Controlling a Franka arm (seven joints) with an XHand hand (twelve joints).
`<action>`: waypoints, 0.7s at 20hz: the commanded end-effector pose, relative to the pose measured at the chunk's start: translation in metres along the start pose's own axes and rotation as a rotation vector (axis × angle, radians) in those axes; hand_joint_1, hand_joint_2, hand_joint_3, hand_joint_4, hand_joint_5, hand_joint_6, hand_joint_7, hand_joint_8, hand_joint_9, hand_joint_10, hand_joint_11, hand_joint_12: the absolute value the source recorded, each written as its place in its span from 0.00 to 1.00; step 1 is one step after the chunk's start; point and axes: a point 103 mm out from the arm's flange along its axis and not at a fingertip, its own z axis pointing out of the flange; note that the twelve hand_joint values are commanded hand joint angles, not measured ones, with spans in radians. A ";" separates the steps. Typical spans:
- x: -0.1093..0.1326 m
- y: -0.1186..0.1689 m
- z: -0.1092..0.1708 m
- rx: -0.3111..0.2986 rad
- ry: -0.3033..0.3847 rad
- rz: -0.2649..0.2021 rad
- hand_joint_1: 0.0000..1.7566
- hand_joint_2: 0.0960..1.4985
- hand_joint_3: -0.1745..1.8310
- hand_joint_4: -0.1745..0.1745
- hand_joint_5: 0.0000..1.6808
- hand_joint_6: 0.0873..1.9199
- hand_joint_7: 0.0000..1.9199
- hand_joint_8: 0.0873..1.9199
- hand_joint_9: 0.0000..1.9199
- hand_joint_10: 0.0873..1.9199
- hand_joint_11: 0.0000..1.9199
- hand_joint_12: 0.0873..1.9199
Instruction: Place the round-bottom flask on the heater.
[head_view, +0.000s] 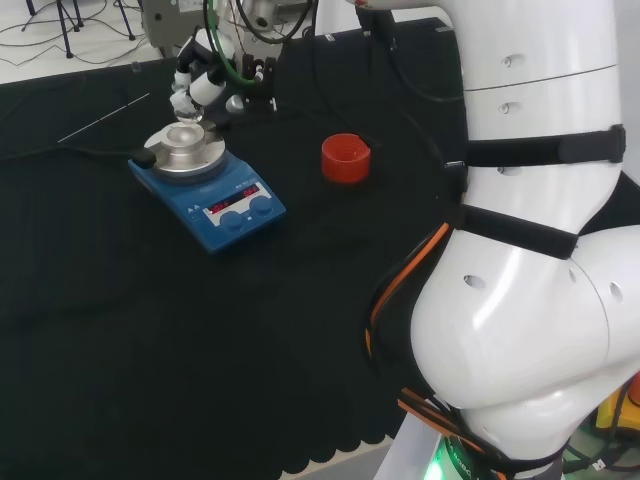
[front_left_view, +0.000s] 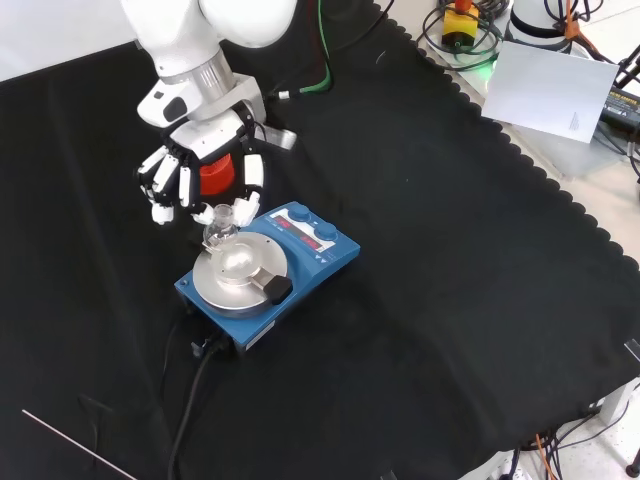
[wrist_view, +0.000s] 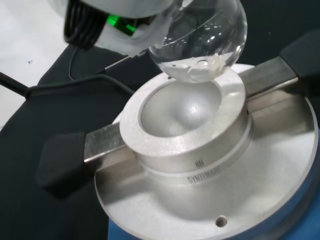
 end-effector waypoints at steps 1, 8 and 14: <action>-0.001 0.000 0.007 0.008 -0.010 0.004 0.62 0.40 0.50 0.92 0.67 0.51 0.23 0.28 0.27 0.30 0.06 0.69; 0.002 0.000 0.015 0.022 -0.003 0.005 0.62 0.40 0.50 0.92 0.67 0.51 0.23 0.28 0.27 0.30 0.06 0.69; 0.006 0.000 0.017 0.022 -0.006 0.002 0.62 0.40 0.50 0.92 0.67 0.51 0.23 0.28 0.27 0.30 0.06 0.69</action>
